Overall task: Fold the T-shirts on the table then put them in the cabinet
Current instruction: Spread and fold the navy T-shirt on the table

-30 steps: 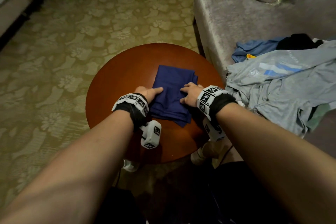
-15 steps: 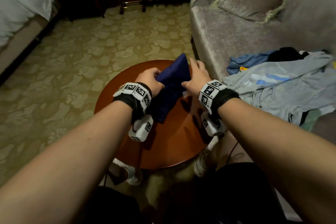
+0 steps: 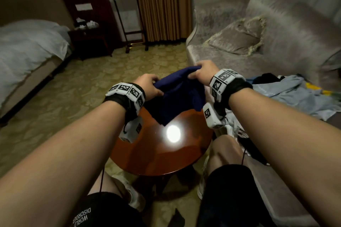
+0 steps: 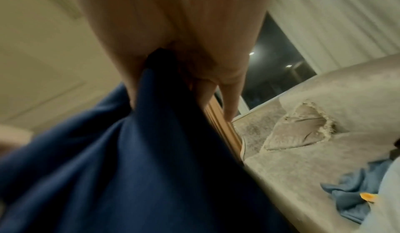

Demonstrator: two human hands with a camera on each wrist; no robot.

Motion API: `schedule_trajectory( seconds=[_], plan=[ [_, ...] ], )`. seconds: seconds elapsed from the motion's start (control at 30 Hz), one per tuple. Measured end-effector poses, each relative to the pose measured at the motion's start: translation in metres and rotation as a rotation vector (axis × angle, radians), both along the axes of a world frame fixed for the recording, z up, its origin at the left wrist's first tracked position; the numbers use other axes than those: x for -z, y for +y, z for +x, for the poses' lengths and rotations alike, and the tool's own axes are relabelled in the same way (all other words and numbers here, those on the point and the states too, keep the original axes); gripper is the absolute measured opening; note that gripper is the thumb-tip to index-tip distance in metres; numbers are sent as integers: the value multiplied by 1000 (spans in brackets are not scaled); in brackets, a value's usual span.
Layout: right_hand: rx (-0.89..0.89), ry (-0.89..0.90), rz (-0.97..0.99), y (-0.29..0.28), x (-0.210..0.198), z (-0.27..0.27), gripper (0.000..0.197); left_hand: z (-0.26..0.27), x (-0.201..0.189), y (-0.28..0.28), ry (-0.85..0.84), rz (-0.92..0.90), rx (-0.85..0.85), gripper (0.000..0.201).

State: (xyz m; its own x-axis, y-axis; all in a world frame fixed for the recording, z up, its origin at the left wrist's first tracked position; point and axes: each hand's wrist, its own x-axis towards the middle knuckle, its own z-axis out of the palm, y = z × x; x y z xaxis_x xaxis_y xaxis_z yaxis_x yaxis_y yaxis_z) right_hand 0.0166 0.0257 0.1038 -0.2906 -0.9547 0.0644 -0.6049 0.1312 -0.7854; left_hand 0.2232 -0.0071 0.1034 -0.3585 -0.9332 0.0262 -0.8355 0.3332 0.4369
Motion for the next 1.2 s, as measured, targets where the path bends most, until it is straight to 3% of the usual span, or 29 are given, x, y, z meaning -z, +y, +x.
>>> schedule_trajectory(
  seconds=[0.13, 0.3, 0.5, 0.8, 1.2],
  plan=[
    [94, -81, -177, 28, -18, -11, 16, -12, -8, 19, 80, 103, 10, 25],
    [290, -28, -305, 58, -31, -42, 30, -40, -27, 41, 458, 198, 6, 16],
    [382, 30, -360, 106, -34, -91, 22, -96, -36, 67, 734, 200, 81, 16],
    [618, 171, -262, 174, -4, -183, 20, -200, -14, 108, 633, 313, 224, 27],
    [757, 223, 148, 252, 97, -294, 31, -329, 98, 157, 358, 674, 345, 13]
  ],
)
